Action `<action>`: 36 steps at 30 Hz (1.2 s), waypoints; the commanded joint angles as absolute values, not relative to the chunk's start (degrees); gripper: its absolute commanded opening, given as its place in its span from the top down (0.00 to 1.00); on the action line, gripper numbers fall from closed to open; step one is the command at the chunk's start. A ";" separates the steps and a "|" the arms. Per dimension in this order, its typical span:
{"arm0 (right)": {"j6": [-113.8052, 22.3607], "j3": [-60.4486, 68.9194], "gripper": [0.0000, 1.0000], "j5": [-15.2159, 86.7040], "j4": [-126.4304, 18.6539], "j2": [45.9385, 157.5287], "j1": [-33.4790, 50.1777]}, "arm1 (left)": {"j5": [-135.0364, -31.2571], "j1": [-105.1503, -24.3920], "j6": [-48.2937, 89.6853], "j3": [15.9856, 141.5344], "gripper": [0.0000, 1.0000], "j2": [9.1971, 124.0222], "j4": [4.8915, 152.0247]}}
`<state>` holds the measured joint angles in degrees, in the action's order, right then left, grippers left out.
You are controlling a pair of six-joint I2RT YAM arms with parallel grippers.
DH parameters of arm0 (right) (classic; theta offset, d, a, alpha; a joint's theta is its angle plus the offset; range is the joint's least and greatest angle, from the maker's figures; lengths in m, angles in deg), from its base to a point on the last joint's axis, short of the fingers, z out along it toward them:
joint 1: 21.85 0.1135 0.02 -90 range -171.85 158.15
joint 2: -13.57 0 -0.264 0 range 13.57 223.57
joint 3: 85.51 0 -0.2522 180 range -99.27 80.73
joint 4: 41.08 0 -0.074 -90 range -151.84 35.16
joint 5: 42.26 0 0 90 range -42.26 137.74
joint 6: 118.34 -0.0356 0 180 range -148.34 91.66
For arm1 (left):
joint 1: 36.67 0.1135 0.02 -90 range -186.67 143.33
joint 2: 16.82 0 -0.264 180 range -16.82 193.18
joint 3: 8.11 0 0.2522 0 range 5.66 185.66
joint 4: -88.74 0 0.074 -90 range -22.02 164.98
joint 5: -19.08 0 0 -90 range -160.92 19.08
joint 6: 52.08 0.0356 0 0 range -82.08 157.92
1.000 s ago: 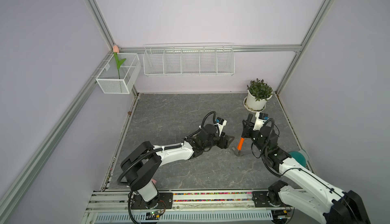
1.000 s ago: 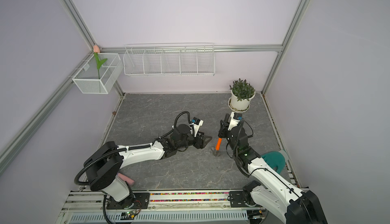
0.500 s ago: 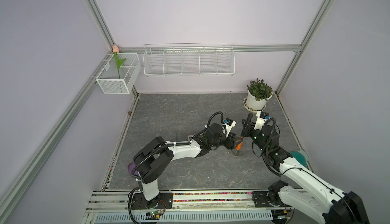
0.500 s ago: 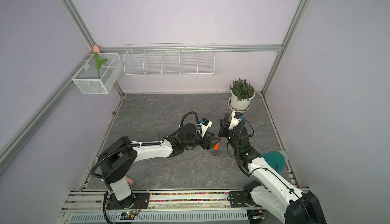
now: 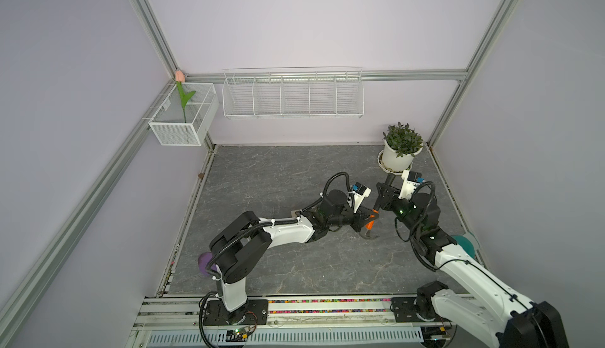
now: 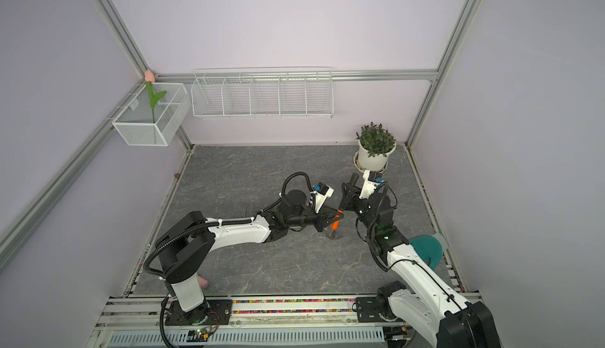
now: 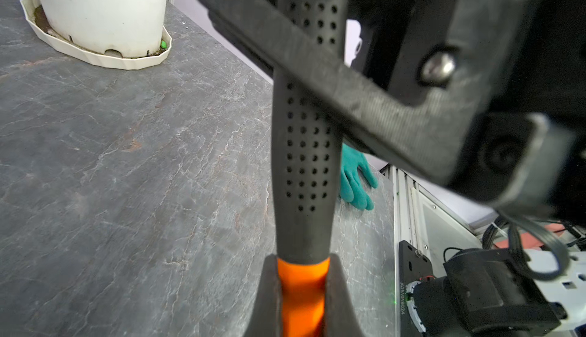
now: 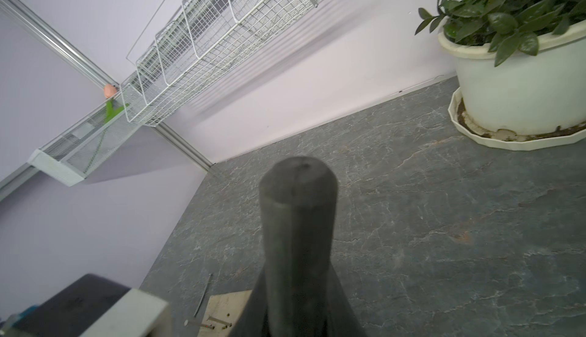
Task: Use a claw hammer to pull out a nail
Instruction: Adjust the hammer.
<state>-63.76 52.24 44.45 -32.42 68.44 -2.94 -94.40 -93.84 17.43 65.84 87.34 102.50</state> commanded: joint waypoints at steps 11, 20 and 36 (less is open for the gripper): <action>-78.04 54.16 0.14 -4.81 13.33 86.47 -21.07 | -113.76 -84.77 15.75 59.72 1.00 80.83 108.56; -81.04 49.88 0.20 -8.55 25.91 99.93 -15.81 | -118.57 -84.47 18.52 59.83 1.00 78.86 105.09; -59.20 48.08 0.92 7.61 -17.58 81.34 -10.53 | -119.32 -81.86 10.48 59.19 0.82 81.96 113.68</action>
<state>-72.13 49.96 -0.20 -2.39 85.97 -11.50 -118.38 -83.22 16.27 58.74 82.27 106.16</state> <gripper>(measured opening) 0.221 0.182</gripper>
